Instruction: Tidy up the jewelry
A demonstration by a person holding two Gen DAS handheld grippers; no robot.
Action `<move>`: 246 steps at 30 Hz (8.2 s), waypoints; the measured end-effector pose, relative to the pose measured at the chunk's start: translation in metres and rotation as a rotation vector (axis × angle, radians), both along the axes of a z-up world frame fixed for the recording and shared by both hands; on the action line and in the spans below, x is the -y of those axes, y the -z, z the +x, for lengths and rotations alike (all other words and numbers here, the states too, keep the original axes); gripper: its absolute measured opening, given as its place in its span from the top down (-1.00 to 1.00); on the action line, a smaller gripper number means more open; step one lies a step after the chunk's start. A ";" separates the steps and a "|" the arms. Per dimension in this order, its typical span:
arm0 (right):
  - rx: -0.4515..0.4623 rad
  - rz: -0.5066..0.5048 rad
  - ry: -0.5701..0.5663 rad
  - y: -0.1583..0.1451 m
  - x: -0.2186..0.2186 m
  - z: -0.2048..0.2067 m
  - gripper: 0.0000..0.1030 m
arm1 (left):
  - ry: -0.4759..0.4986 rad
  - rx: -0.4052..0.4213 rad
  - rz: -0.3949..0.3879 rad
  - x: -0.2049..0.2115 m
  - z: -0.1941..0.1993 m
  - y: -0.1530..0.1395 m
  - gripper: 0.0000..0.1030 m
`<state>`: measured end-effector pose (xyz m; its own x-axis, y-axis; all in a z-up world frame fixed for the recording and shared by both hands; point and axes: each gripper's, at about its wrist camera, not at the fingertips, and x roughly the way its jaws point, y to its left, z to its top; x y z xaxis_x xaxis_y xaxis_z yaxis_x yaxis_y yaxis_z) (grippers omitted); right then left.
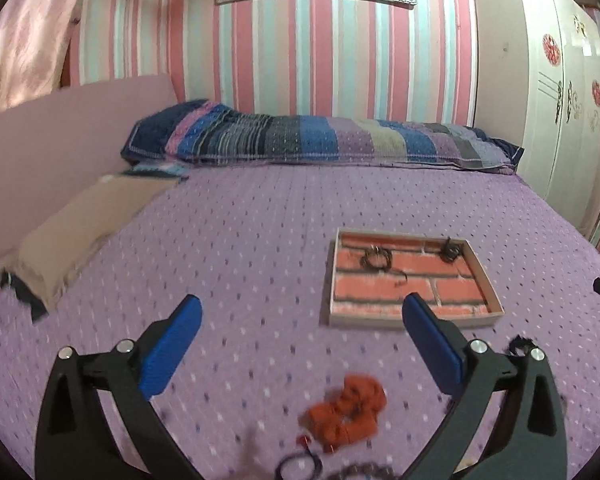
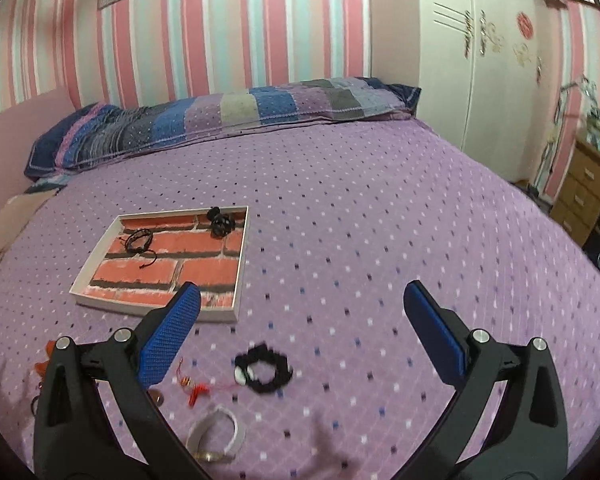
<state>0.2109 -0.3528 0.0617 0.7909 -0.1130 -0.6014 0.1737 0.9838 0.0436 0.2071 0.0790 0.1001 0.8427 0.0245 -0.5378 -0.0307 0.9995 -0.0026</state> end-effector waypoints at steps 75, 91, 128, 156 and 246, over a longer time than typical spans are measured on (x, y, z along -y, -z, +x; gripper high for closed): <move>-0.290 -0.047 -0.100 0.154 -0.049 0.001 -0.22 | 0.092 -0.282 -0.031 0.032 0.036 0.168 -0.91; -0.311 0.026 -0.190 0.155 -0.058 0.005 0.74 | 0.114 -0.365 -0.067 0.035 0.052 0.194 -0.12; -0.217 0.043 -0.223 0.133 -0.051 -0.004 0.89 | 0.083 -0.283 -0.044 0.033 0.041 0.166 0.84; -0.169 0.044 -0.196 0.102 -0.039 0.009 0.89 | 0.097 -0.192 -0.052 0.056 0.044 0.107 0.85; -0.019 0.005 -0.171 -0.022 -0.030 0.069 -0.92 | 0.082 -0.026 0.106 0.041 0.066 0.005 -0.89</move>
